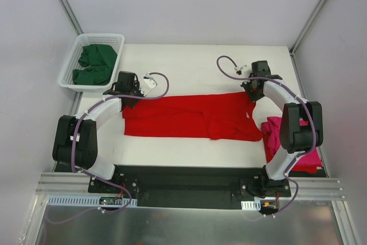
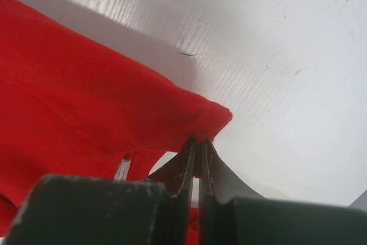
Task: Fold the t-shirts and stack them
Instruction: Fold the other side of the tshirt into a rectangle
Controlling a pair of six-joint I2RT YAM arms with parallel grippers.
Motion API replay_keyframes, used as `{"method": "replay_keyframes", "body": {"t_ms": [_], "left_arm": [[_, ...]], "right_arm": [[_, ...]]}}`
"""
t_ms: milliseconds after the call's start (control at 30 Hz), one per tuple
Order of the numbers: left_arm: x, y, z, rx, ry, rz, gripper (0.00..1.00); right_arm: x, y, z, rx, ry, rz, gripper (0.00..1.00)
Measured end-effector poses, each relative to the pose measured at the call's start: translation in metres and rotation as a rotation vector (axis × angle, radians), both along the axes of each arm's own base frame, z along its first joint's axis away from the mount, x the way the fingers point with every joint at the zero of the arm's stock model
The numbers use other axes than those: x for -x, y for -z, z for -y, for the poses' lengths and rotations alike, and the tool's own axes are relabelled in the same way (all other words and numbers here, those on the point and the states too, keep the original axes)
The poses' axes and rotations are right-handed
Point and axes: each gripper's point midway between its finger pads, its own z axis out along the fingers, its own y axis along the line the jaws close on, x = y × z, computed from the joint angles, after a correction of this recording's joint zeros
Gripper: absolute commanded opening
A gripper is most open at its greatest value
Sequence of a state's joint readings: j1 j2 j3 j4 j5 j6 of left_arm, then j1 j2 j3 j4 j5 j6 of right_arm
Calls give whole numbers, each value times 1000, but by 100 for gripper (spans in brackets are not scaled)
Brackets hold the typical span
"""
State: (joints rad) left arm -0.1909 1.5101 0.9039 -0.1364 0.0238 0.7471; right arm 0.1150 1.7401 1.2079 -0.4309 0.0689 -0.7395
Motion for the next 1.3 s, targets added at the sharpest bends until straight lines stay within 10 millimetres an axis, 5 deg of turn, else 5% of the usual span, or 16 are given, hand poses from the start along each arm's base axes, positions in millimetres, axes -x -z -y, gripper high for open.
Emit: {"method": "replay_keyframes", "body": {"t_ms": [33, 67, 133, 167, 333, 500, 667, 1000, 1300], "left_arm": [[0, 0, 0, -3, -1, 2, 37], [-1, -1, 0, -10, 3, 6, 99], [-3, -2, -4, -31, -6, 23, 99], [-4, -3, -6, -35, -18, 35, 99], [-2, -19, -23, -89, -80, 133, 99], [5, -46, -22, -59, -81, 202, 99], [26, -29, 8, 49, 0, 90, 99], [95, 26, 98, 205, 263, -280, 99], [76, 49, 111, 186, 273, -367, 99]], "right_arm": [[0, 0, 0, -1, -1, 0, 8], [0, 0, 0, -3, -1, 0, 16], [0, 0, 0, -3, 2, 0, 30], [0, 0, 0, -2, 2, 1, 47], [2, -12, 4, -6, 16, 41, 96], [4, -43, 0, -40, 13, 124, 96], [14, -52, -24, -165, -48, 105, 96], [57, -19, -74, -296, -141, -89, 96], [98, 37, -89, -233, -199, -270, 96]]}}
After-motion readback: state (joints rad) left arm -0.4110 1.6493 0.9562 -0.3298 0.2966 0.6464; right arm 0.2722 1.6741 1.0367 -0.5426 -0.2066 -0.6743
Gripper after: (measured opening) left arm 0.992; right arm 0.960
